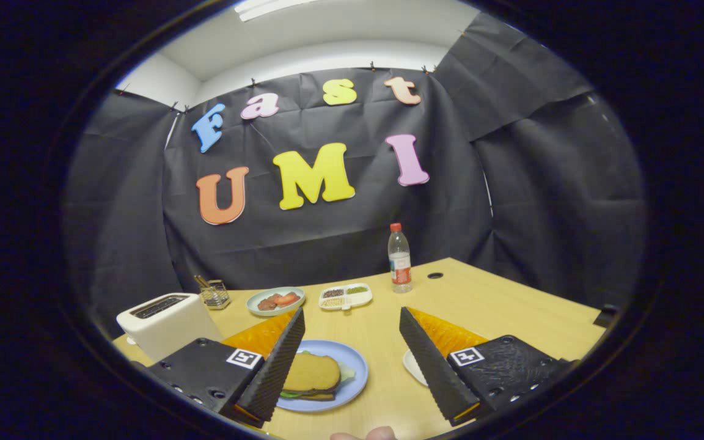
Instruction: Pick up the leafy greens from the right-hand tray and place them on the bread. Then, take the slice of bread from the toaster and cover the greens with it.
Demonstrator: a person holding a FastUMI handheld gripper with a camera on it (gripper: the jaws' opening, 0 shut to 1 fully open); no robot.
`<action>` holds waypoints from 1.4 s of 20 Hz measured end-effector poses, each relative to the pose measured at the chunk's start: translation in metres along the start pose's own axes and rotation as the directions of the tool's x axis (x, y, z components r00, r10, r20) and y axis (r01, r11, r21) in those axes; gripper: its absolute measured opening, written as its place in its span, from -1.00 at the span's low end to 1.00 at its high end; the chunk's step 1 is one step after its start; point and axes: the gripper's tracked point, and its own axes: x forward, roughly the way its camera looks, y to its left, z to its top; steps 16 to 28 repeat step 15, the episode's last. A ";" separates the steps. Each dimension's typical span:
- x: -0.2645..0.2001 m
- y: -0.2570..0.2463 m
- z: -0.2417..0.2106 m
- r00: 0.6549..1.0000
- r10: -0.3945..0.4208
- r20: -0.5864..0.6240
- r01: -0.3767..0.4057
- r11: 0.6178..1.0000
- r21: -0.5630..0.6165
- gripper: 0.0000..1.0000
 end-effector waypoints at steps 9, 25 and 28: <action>-0.070 -0.035 0.068 0.993 -0.037 0.108 0.047 0.995 -0.093 0.91; -0.102 -0.045 0.065 0.987 -0.045 0.153 0.064 0.990 -0.125 0.91; -0.102 -0.045 0.065 0.987 -0.045 0.153 0.064 0.990 -0.125 0.91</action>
